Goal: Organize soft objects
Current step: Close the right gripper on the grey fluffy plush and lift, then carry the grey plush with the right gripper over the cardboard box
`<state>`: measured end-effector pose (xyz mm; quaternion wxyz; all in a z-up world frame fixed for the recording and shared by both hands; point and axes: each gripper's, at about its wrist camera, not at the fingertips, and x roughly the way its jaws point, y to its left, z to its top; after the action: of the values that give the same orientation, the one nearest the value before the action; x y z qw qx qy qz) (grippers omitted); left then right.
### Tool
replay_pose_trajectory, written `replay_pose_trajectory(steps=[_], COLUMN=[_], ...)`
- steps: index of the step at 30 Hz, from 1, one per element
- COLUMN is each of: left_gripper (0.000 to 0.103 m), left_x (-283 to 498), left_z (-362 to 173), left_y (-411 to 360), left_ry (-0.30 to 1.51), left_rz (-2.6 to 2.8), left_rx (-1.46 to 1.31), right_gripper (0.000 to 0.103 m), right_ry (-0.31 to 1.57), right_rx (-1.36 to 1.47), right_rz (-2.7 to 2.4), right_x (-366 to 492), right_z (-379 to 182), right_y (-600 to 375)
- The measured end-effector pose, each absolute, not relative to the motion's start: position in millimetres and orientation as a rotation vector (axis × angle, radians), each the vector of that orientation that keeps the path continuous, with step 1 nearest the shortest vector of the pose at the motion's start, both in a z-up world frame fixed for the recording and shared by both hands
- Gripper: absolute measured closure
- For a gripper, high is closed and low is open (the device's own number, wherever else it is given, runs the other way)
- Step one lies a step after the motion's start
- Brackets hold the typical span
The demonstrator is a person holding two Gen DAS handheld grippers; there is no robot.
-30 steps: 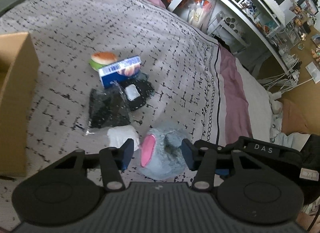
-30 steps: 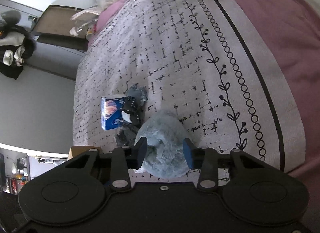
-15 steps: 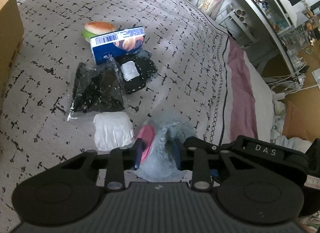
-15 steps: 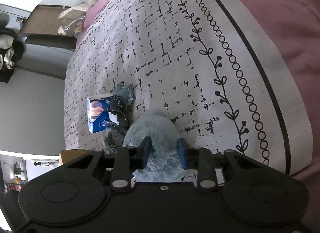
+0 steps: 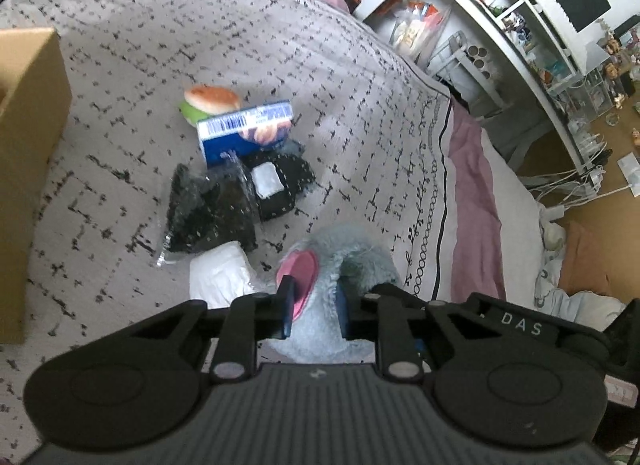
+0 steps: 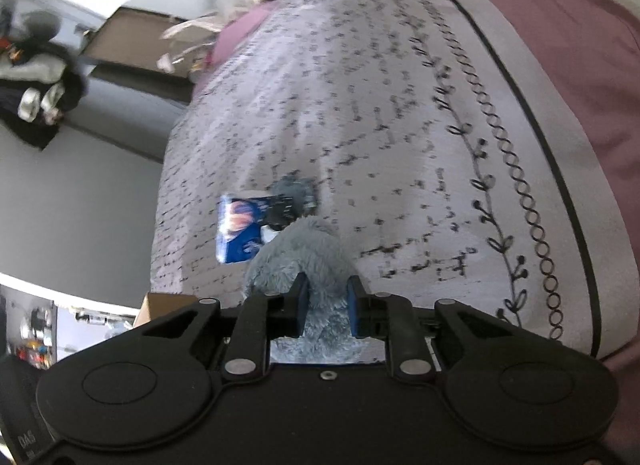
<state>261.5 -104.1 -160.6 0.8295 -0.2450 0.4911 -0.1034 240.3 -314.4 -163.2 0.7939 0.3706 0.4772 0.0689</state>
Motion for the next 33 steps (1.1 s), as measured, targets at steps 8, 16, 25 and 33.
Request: replay_pose_trajectory(steps=[8,16,25,33], left_gripper=[0.083,0.083,0.083,0.083], left_x=[249,239,228,219], left_z=[-141,-120,-104,-92], left_y=[-86,-69,-40,-12], left_ry=[1.007,0.966,0.934,0.903], left_rz=[-0.232,-0.255,-0.254,-0.250], left_rx=[-0.522,-0.525,-0.551,-0.561], right_gripper=[0.084,0.084,0.085,0.085], right_ry=[0.969,0.922,0.874,0.845], right_rx=[0.731,0.674,0.632,0.610], right_rz=[0.217,0.234,0.235,0.226], right_x=[230,220,210,206], right_z=[-136,-113,-94,-85], right_y=[-301,-280,-247,-216])
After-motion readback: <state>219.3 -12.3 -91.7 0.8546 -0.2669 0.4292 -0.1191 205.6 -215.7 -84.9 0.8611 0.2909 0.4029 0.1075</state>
